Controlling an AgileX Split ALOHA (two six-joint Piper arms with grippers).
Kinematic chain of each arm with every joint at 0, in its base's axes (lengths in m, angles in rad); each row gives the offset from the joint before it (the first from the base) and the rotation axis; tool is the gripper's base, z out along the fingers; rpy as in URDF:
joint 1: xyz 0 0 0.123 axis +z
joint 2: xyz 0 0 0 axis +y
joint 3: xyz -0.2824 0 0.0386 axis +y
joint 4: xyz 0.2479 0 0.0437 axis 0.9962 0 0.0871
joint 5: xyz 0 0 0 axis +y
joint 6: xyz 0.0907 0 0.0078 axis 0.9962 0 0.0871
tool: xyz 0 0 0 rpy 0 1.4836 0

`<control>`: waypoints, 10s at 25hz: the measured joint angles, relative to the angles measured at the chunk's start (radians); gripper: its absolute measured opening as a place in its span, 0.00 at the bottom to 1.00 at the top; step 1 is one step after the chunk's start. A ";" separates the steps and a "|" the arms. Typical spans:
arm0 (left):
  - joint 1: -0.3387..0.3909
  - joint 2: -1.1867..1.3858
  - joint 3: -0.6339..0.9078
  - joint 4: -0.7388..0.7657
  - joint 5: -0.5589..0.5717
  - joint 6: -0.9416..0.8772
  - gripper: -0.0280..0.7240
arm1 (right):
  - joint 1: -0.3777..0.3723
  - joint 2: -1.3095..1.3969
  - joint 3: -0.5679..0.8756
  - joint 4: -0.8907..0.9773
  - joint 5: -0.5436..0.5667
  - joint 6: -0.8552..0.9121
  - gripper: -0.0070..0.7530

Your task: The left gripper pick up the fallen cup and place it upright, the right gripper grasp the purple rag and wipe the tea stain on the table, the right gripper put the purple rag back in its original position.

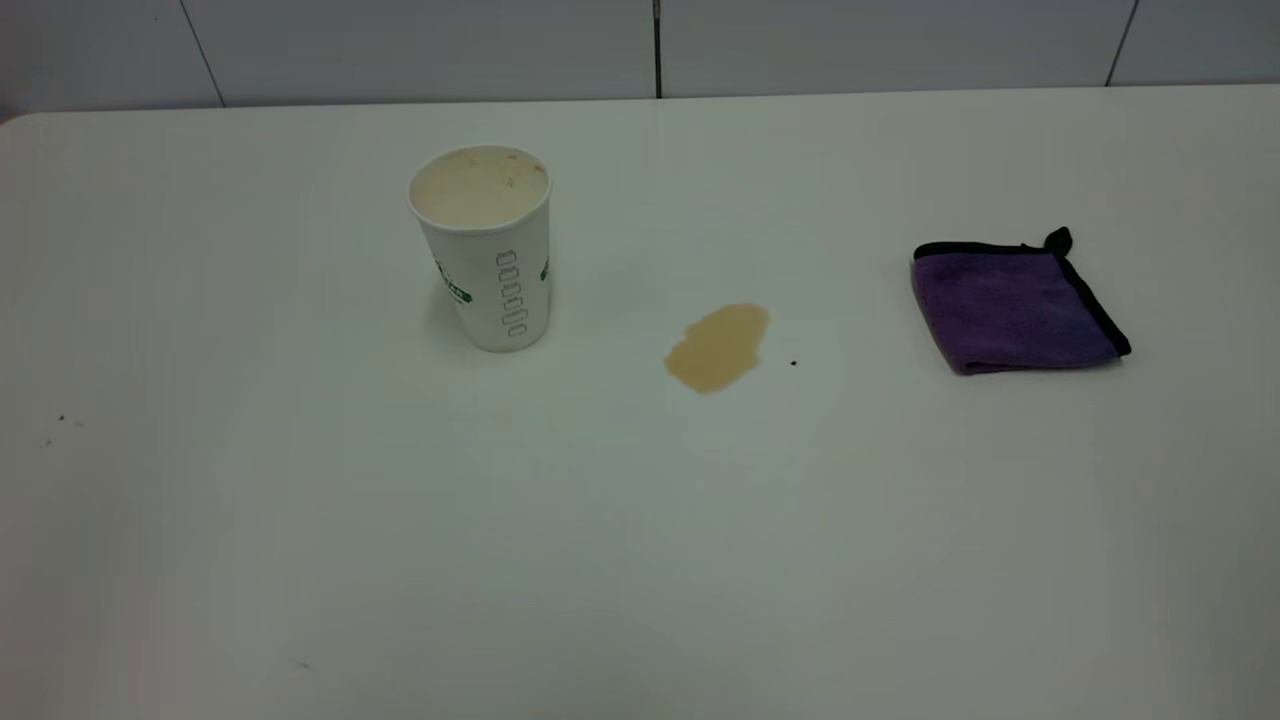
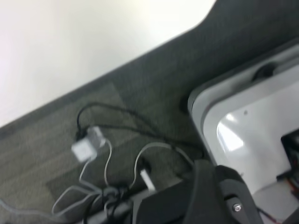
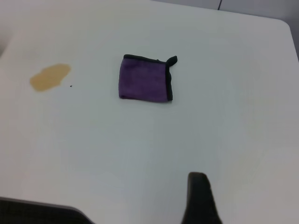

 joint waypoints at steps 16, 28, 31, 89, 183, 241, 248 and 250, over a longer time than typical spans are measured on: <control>0.137 -0.456 0.001 -0.009 0.031 -0.003 0.74 | 0.000 0.000 0.000 0.000 0.000 0.000 0.74; 0.369 -0.721 0.001 -0.009 0.053 -0.003 0.74 | 0.000 0.000 0.000 0.000 0.000 0.000 0.74; 0.370 -0.730 0.001 -0.009 0.054 -0.004 0.74 | 0.000 0.000 0.000 0.000 0.000 0.000 0.74; 0.370 -0.730 0.001 -0.009 0.054 -0.004 0.74 | 0.060 2.194 -0.773 0.502 -0.672 -0.584 0.79; 0.370 -0.730 0.001 -0.009 0.054 -0.004 0.74 | 0.116 2.792 -1.689 -0.045 -0.084 0.059 0.07; 0.370 -0.730 0.001 -0.009 0.054 -0.004 0.74 | 0.209 1.600 -0.999 0.029 0.119 -0.073 0.70; 0.370 -0.730 0.001 -0.009 0.054 -0.004 0.74 | 0.209 1.287 -0.605 0.044 0.118 -0.055 0.70; 0.370 -0.730 0.001 -0.009 0.054 -0.004 0.74 | 0.209 1.192 -0.501 0.044 0.118 -0.044 0.70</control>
